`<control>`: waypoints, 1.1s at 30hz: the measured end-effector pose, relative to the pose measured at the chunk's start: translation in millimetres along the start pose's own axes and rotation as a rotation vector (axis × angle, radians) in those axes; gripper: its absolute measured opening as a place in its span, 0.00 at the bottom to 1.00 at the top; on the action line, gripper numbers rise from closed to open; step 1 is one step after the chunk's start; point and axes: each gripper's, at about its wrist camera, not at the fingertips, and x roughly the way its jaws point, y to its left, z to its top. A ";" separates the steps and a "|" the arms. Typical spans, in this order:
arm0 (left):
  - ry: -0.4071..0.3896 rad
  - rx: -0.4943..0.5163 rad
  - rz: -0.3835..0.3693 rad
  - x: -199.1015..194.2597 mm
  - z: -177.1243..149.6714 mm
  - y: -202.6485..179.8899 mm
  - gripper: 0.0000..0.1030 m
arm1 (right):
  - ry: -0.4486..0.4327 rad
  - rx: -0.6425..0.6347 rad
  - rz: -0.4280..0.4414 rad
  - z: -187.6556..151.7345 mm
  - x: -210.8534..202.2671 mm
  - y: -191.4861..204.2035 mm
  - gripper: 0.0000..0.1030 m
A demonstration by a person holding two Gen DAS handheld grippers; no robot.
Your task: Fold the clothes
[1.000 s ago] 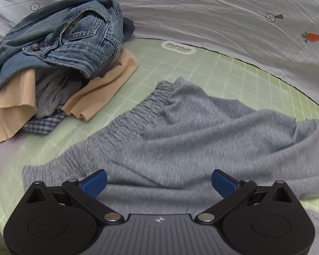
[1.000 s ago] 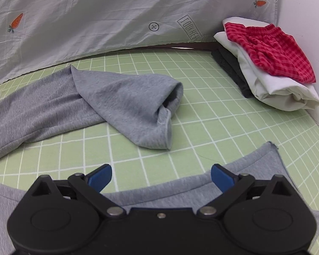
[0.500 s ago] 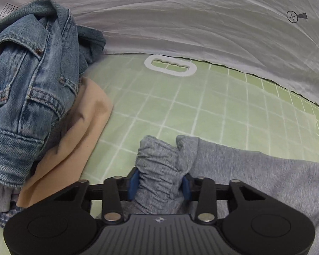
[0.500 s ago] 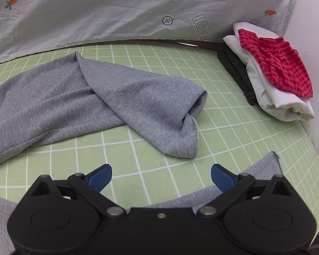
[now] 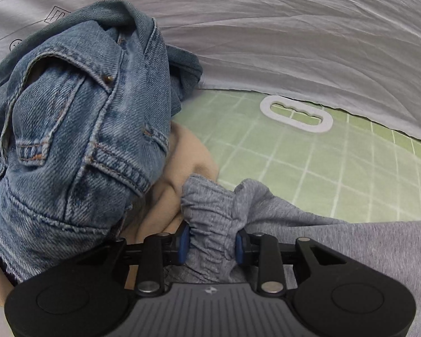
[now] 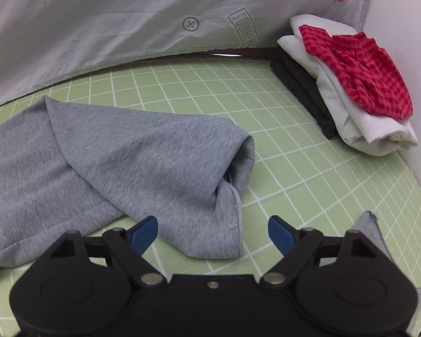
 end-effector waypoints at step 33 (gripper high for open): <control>0.019 0.045 0.103 4.3 3.3 -12.9 0.34 | -0.038 0.309 0.034 111.8 85.7 -79.2 0.54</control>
